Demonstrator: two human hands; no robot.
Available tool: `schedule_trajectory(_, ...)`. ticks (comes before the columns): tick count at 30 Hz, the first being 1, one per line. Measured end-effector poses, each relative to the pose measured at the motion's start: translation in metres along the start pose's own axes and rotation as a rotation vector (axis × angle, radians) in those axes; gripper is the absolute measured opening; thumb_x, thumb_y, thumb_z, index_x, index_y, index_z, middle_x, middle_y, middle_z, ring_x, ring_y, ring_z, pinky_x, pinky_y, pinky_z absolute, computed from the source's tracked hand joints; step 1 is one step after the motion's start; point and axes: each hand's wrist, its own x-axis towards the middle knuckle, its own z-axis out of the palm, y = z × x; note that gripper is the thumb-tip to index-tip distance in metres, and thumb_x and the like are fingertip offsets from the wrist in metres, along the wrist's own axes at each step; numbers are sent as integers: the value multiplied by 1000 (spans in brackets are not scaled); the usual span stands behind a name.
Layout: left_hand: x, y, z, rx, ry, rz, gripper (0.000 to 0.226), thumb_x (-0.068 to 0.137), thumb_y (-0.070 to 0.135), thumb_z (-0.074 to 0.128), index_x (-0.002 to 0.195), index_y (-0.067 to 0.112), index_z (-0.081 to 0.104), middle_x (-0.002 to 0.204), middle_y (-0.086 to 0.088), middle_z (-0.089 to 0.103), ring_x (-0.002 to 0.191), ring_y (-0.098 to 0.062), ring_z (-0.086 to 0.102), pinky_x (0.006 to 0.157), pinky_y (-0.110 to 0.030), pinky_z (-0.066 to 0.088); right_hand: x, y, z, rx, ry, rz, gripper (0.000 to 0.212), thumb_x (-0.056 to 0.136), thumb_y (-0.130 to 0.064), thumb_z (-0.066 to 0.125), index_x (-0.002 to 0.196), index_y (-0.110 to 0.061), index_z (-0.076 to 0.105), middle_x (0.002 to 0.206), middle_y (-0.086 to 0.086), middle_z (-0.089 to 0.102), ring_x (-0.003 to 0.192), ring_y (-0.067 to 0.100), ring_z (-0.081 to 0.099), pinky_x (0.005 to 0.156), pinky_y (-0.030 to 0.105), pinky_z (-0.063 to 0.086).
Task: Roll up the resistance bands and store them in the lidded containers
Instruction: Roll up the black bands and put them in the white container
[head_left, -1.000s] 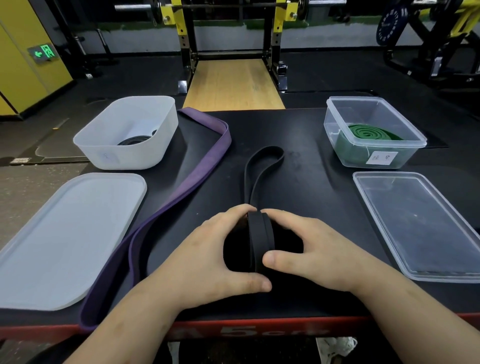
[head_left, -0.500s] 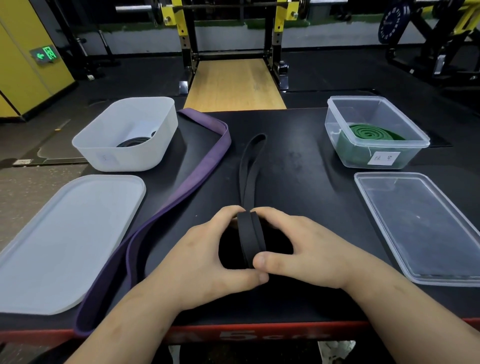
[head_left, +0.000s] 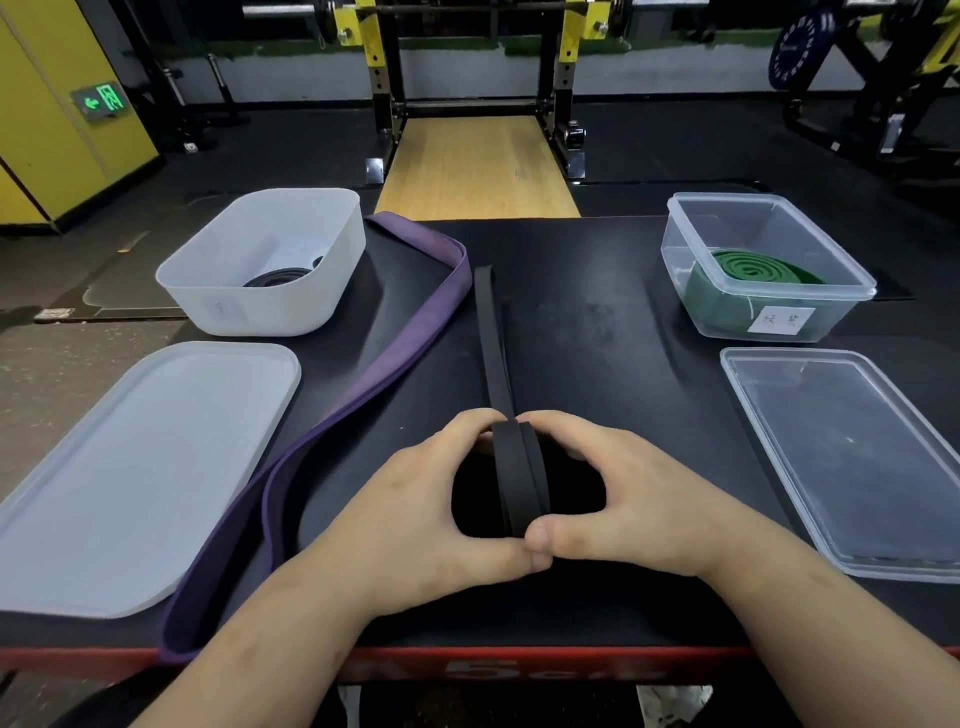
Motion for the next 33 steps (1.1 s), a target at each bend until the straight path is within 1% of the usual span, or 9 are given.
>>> schedule_trajectory(3,1,-2,-2,6,-30,-1,82,59,56,92,125,60,43,120,36,59,114,13,55,94,-22,48,0,0,-2,-12,-26,33,72,76,-43,89,138,-44,52,130,-20,67,124,1,61,106,37,50)
schedule_trajectory(5,0,-1,-2,10,-40,0,82,58,52,94,124,60,45,120,37,59,114,14,55,93,-18,46,0,-1,0,-7,-5,30,69,75,-48,87,136,-43,55,127,-20,68,121,2,64,104,39,52)
schedule_trajectory(10,-1,0,-1,-25,-32,35,71,59,50,92,120,54,57,121,27,63,117,4,58,97,-27,49,-7,-1,5,30,34,-5,62,77,-52,79,135,-41,60,125,-20,70,119,3,65,101,37,53)
schedule_trajectory(14,0,-3,1,-8,-17,51,73,60,53,91,122,60,54,124,37,56,121,14,50,95,-12,41,-10,1,8,43,64,-1,75,74,-50,83,140,-46,49,131,-25,65,128,-1,58,110,33,45)
schedule_trajectory(17,-1,-5,-1,-9,-23,20,85,58,57,91,127,67,43,126,43,50,121,20,45,94,-8,39,-9,0,8,40,94,-13,64,79,-39,85,134,-44,53,126,-20,70,124,2,62,107,35,48)
schedule_trajectory(20,-2,-6,-1,-11,-23,8,94,58,56,92,133,63,36,129,36,51,124,13,48,101,-20,45,-6,0,10,47,150,-20,55,80,-47,77,131,-44,57,123,-18,71,120,4,65,103,35,50)
schedule_trajectory(25,0,-3,-1,-44,18,57,72,69,45,91,130,48,54,123,23,65,119,0,60,98,-32,51,-9,-1,8,57,68,-43,74,76,-43,86,138,-55,46,134,-26,62,130,-2,56,106,15,44)
schedule_trajectory(30,-2,-6,0,-7,-9,34,88,61,52,92,134,55,44,130,30,55,124,7,52,102,-27,47,-7,-1,9,65,139,-78,56,83,-37,83,132,-46,57,126,-18,70,123,5,64,103,28,50)
schedule_trajectory(33,-1,-4,1,-1,9,38,77,62,50,90,127,56,50,123,27,60,119,5,55,98,-27,49,-7,-1,9,50,134,-70,57,80,-45,79,132,-50,56,126,-19,69,123,6,63,102,31,51)
